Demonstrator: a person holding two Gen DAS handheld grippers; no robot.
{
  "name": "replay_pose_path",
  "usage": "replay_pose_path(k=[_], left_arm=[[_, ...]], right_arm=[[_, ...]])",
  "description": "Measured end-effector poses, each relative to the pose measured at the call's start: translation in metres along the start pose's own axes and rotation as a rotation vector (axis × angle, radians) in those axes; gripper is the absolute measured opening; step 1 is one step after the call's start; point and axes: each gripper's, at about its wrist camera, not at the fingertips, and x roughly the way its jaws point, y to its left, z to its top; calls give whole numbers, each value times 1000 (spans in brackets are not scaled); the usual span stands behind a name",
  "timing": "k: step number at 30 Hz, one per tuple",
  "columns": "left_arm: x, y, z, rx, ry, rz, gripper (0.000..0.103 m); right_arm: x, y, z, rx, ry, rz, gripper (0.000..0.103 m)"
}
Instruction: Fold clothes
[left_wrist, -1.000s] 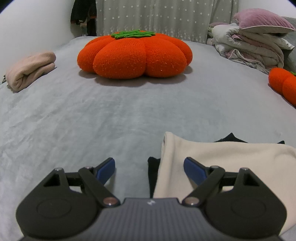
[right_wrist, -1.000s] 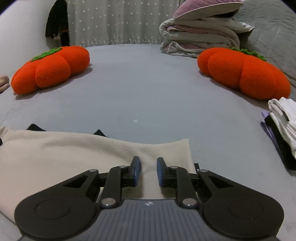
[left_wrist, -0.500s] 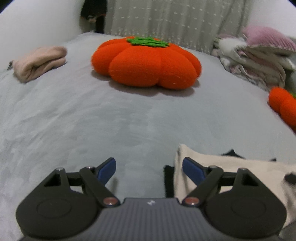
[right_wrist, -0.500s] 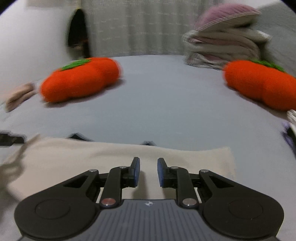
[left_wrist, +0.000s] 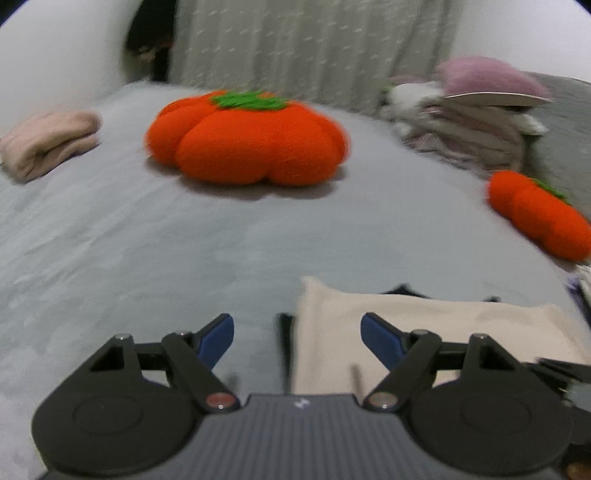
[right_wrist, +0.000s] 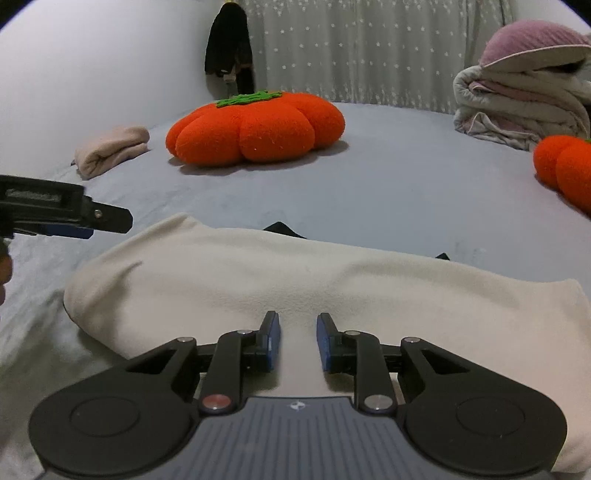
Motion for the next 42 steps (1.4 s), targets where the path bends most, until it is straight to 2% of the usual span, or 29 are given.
replay_pose_path(k=[3,5,13,16,30,42], left_arm=[[-11,-18,-5,47,-34,-65,78],[-11,-30,-11,74,-23,-88,78],[21,-45,-37,156,96,-19,77],[23,-48,-41,189,92,-1,77],[28,-45,-44,198,100,31,79],[28,-49,-46,212,94,51,80]], right_arm=[[-2,1,-2,-11,-8,-7,23],[-3,2,-3,-11,-9,-8,23],[-11,0,-3,-2,-14,-3,23],[-14,-1,-3,3,-13,-1,23],[-25,-7,-10,-3,-9,-4,23],[-55,-14,-21,-47,7,-105,23]])
